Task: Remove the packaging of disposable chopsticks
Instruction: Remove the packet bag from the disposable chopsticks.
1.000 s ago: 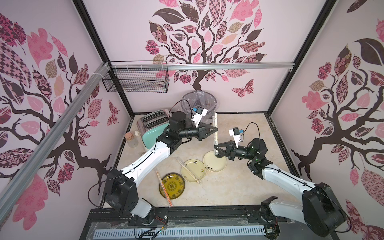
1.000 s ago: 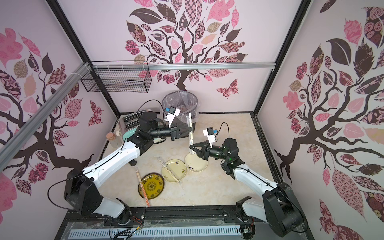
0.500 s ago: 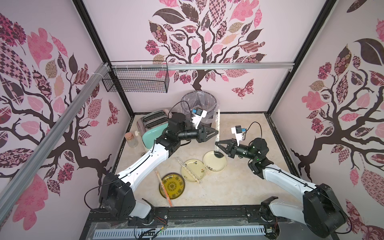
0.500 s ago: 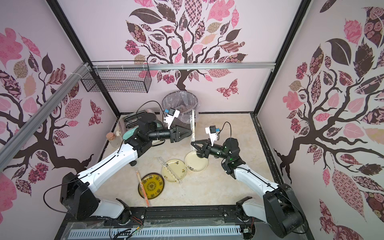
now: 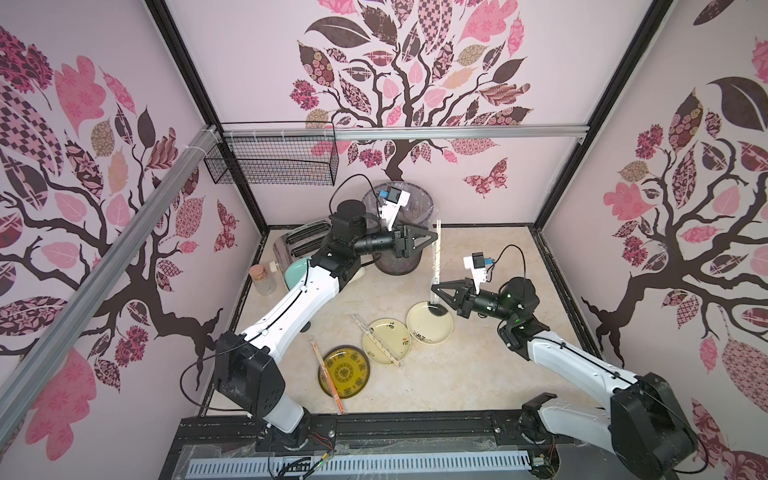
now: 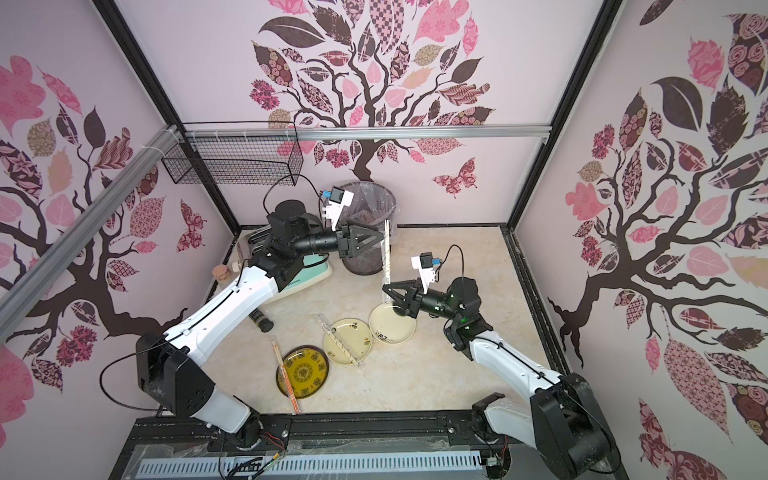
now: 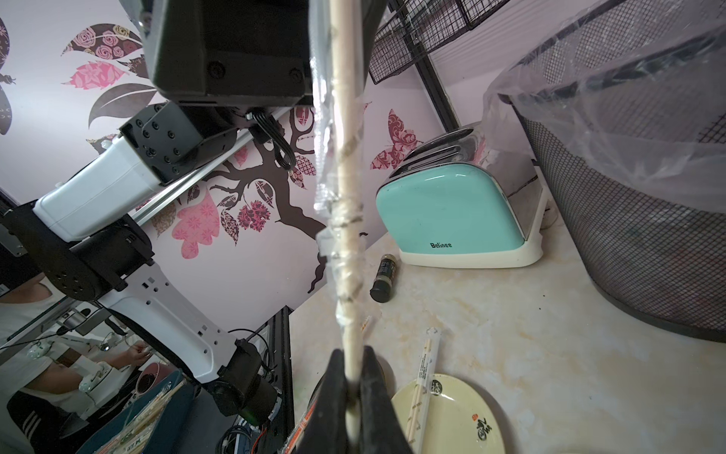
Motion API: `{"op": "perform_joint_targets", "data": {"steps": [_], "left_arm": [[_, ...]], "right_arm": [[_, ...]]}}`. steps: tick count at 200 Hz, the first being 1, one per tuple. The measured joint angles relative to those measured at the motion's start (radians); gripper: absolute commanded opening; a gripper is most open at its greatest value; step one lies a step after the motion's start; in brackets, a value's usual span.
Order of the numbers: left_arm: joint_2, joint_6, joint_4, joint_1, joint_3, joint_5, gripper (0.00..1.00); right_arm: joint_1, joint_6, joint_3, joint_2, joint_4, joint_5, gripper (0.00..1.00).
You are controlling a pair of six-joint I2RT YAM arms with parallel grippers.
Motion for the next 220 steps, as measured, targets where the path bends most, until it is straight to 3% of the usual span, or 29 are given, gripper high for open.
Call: {"op": "perform_joint_targets", "data": {"steps": [59,79,145,220], "left_arm": [[0.029,-0.009,-0.010,-0.031,0.016,0.008,0.15],[0.030,-0.010,-0.014,-0.031,0.016,0.002,0.06],[0.022,-0.007,0.023,-0.034,-0.031,-0.011,0.04],[-0.048,-0.022,0.131,-0.046,-0.200,-0.083,0.07]], "right_arm": [[0.001,-0.008,0.000,-0.002,-0.007,0.003,0.00],[0.005,-0.011,0.000,-0.005,-0.006,0.003,0.00],[0.008,-0.011,0.000,-0.007,-0.034,0.003,0.00],[0.021,-0.027,0.000,0.024,-0.087,-0.034,0.00]]}}
